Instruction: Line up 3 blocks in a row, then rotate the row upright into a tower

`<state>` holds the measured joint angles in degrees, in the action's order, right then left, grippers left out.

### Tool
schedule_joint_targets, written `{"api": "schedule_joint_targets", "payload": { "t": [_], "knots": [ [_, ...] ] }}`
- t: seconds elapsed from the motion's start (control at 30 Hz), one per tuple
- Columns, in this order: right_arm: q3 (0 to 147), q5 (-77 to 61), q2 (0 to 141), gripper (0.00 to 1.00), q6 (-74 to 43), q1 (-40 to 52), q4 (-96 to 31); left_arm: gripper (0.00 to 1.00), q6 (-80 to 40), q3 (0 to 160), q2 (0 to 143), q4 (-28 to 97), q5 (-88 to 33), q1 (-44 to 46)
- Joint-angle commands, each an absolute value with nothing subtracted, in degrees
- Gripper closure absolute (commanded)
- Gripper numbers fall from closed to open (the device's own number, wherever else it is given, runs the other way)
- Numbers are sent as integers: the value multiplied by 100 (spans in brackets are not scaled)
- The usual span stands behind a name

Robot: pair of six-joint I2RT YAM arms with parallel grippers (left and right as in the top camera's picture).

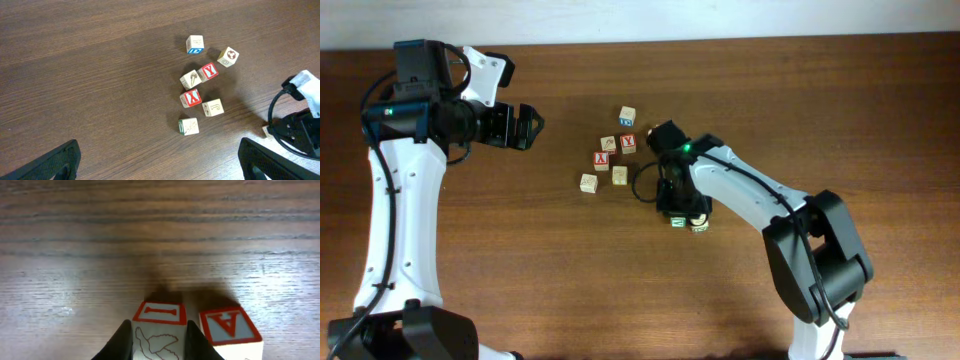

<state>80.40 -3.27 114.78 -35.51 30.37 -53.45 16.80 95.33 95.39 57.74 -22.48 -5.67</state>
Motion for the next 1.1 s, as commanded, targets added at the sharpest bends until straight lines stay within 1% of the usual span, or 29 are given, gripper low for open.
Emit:
{"api": "schedule_joint_targets", "payload": {
  "t": [0.0, 0.03, 0.1, 0.17, 0.2, 0.23, 0.27, 0.3, 0.33, 0.37, 0.43, 0.53, 0.67, 0.7, 0.73, 0.77, 0.87, 0.9, 0.93, 1.03, 1.07],
  "knots": [
    [7898, -338, 11450, 75, -3656, 3079, -5312, 1, 1767, 9625, 9568, 5778, -2255, -567],
    [7898, -342, 11450, 66, -3653, 3079, -5315, 1, 1767, 9625, 9568, 5778, -2255, -567],
    [7913, -537, 11448, 59, -3647, 3074, -5315, 1, 1767, 9625, 9568, 5778, -2255, -567],
    [8289, -598, 11445, 55, -3402, 3068, -5570, 1, 1767, 9625, 9568, 5778, -2255, -567],
    [8755, -602, 11445, 51, -3188, 3068, -5778, 1, 1767, 9625, 9568, 5778, -2255, -567],
    [9273, -598, 11445, 44, -3009, 3070, -5822, 1, 1767, 9625, 9568, 5778, -2255, -567],
    [9697, -576, 11445, 41, -2880, 3070, -5725, 1, 1767, 9625, 9568, 5778, -2255, -567],
    [10012, -580, 11448, 33, -2869, 3074, -5312, 1, 1767, 9625, 9568, 5778, -2255, -567],
    [10033, -578, 11448, 32, -2873, 3111, -4884, 1, 1767, 9625, 9568, 5778, -2255, -567],
    [10031, -572, 11539, 32, -2915, 3192, -4410, 1, 1767, 9625, 9568, 5778, -2255, -567],
    [10029, -375, 11950, 33, -3197, 3358, -3955, 1, 1767, 9625, 9568, 5780, -2255, -567],
    [10029, -294, 12540, 34, -3201, 3457, -3760, 1, 1767, 9625, 9568, 5778, -2255, -567],
    [10029, -296, 12947, 37, -3199, 3507, -3765, 1, 1767, 9625, 9568, 5778, -2255, -567],
    [10029, -296, 12984, 40, -3199, 3520, -3769, 1, 1767, 9625, 9568, 5778, -2255, -567],
    [10029, -294, 13039, 46, -3197, 3531, -3771, 1, 1767, 9625, 9568, 5778, -2255, -567],
    [10029, -296, 13100, 48, -3199, 3535, -3791, 1, 1767, 9625, 9568, 5778, -2255, -567],
    [10029, -292, 13100, 59, -3192, 3542, -3876, 1, 1767, 9625, 9568, 5778, -2255, -567],
    [10029, -285, 13100, 66, -3175, 3540, -3924, 1, 1767, 9625, 9568, 5778, -2255, -567],
    [10031, -294, 13098, 70, -3175, 3540, -3968, 1, 1767, 9625, 9568, 5778, -2255, -567],
    [10143, -429, 12783, 70, -3177, 3459, -4429, 1, 1767, 9625, 9568, 5778, -2255, -567],
    [10298, -447, 12554, 70, -3177, 3437, -4845, 1, 1767, 9625, 9568, 5778, -2255, -567]
  ]
}}
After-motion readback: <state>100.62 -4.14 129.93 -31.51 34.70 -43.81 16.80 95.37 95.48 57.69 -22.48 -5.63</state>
